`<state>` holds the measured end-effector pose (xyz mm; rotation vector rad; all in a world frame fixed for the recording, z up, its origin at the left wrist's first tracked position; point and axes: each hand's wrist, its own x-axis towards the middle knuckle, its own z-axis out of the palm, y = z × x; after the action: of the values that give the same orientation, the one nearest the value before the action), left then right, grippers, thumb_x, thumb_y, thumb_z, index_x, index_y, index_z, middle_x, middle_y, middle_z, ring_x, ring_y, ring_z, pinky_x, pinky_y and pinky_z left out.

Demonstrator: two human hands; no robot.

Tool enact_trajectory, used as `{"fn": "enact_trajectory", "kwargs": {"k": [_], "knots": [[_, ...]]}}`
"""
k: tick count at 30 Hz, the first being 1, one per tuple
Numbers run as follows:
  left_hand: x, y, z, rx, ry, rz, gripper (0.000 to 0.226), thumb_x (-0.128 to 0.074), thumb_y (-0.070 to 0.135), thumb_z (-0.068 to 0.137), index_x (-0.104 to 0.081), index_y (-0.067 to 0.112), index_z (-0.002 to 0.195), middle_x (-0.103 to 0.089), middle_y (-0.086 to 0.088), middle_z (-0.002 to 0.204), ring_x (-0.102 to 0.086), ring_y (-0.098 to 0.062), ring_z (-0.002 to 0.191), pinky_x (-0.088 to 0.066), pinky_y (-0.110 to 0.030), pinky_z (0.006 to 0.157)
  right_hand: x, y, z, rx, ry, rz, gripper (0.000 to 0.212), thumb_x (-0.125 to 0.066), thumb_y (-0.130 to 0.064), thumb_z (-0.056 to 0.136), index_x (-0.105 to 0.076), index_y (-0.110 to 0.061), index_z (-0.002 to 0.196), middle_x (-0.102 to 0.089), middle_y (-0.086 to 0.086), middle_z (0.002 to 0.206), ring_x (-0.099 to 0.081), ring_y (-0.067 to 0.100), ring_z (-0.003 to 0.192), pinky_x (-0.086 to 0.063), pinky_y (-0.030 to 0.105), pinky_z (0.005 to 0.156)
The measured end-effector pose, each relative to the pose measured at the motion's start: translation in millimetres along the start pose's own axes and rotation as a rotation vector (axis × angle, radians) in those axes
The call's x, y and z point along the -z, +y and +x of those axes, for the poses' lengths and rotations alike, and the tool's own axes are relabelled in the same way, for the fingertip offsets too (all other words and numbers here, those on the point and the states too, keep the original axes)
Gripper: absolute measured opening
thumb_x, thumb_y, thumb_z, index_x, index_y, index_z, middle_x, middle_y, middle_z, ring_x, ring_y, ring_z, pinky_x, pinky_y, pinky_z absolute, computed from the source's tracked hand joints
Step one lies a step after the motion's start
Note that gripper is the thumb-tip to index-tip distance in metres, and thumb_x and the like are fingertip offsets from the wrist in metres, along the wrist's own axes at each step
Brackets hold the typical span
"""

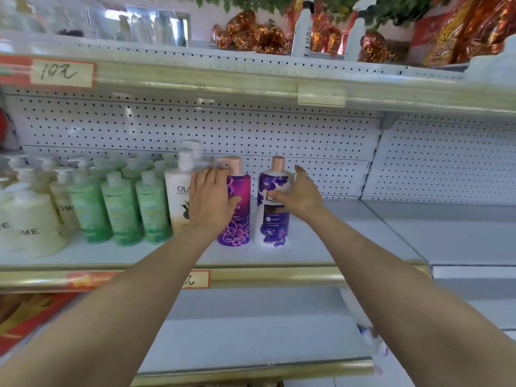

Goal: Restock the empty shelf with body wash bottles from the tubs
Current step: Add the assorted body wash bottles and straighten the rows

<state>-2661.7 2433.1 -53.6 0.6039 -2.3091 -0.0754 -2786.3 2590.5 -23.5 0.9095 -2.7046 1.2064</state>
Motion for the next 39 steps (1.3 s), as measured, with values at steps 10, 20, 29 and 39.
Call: {"fn": "enact_trajectory", "kwargs": {"k": [10,20,29,39], "knots": [[63.0,40.2,-67.4,0.081,-0.107,-0.004,0.060,-0.043,0.047,0.098,-0.037,0.011,0.144,-0.037,-0.012,0.152,-0.031,-0.031,0.140,-0.020,-0.045,0.118,34.1,-8.8,-104.8,0.164,-0.003,-0.400,0.066,-0.039,-0.056,0.100,-0.025,-0.023,0.156,-0.030,0.009,0.160,-0.028,0.030,0.145,-0.035,0.049,0.112],[85.4,68.3,-183.3,0.096,-0.265,-0.023,0.056,-0.043,0.045,0.098,-0.039,0.012,0.143,-0.037,-0.011,0.151,-0.032,-0.031,0.139,-0.022,-0.044,0.117,40.8,27.0,-225.1,0.032,-0.107,-0.415,0.067,-0.041,-0.055,0.100,-0.024,-0.021,0.155,-0.034,0.009,0.157,-0.030,0.031,0.143,-0.036,0.047,0.110],[47.6,87.3,-285.0,0.139,-0.511,-0.195,0.060,-0.045,0.043,0.100,-0.033,0.010,0.148,-0.034,-0.012,0.154,-0.030,-0.035,0.139,-0.027,-0.045,0.112,27.2,115.3,-296.5,-0.154,-0.206,-0.339,0.065,-0.045,-0.050,0.100,-0.033,-0.014,0.152,-0.043,0.014,0.150,-0.040,0.033,0.137,-0.037,0.044,0.109],[-62.7,107.1,-413.5,0.264,-0.875,-0.371,0.058,-0.055,0.040,0.096,-0.039,0.010,0.143,-0.046,-0.014,0.144,-0.042,-0.032,0.132,-0.032,-0.035,0.103,-36.3,266.8,-370.5,-0.536,-0.430,-0.144,0.067,-0.053,-0.051,0.096,-0.038,-0.012,0.148,-0.048,0.017,0.145,-0.051,0.033,0.128,-0.040,0.039,0.106]]}}
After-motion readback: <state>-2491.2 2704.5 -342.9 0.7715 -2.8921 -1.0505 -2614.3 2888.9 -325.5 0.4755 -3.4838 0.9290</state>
